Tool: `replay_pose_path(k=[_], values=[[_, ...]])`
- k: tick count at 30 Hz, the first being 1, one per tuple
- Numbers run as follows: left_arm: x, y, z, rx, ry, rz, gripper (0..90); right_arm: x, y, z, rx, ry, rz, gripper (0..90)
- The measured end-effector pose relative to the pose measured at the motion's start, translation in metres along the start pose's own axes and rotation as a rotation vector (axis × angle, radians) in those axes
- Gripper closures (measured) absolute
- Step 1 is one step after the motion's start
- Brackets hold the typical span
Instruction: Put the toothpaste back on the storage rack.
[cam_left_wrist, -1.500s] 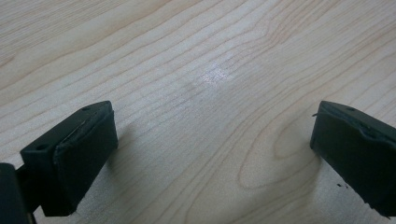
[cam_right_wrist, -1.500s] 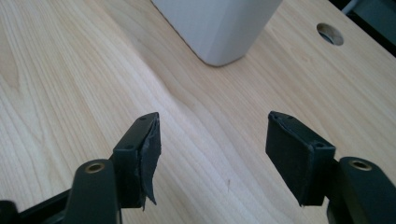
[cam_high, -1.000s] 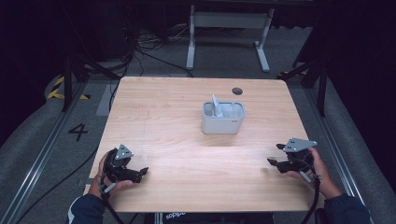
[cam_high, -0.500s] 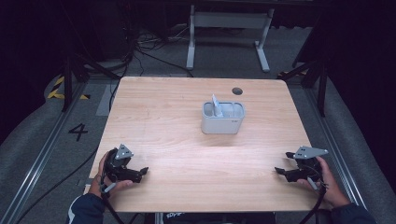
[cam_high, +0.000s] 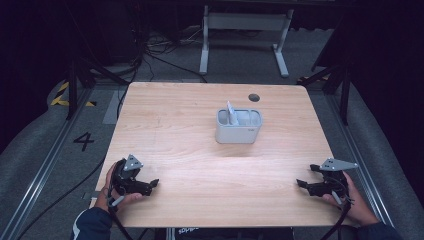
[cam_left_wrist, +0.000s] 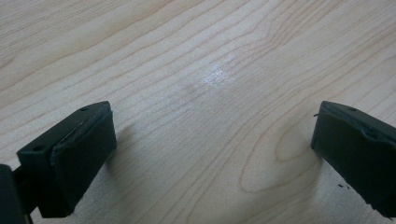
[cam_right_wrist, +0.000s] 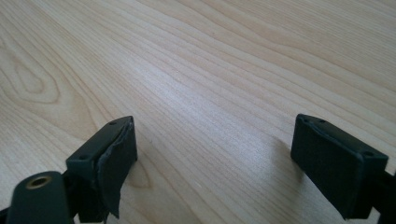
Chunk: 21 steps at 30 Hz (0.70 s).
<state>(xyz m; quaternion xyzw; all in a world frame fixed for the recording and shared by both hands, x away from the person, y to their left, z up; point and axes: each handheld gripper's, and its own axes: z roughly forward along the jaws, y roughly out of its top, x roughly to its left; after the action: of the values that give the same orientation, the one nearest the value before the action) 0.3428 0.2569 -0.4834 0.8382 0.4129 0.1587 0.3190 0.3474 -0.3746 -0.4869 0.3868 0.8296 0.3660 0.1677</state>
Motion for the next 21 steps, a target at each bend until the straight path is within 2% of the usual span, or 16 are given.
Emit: replay_pose_path(k=[6,7,21], values=[[0.0001,0.0007,0.0004,0.003,0.004,-0.002,0.3,0.0000,0.0000,0.0000,0.000,0.000,0.000,14.8],[-0.0008,0.0008,0.0007,0.005,0.001,-0.015,0.3,0.0000,0.0000,0.0000,0.000,0.000,0.000,14.8],[-0.0003,0.0024,0.0026,-0.001,0.005,-0.017,0.3,0.0000,0.0000,0.0000,0.000,0.000,0.000,14.8]])
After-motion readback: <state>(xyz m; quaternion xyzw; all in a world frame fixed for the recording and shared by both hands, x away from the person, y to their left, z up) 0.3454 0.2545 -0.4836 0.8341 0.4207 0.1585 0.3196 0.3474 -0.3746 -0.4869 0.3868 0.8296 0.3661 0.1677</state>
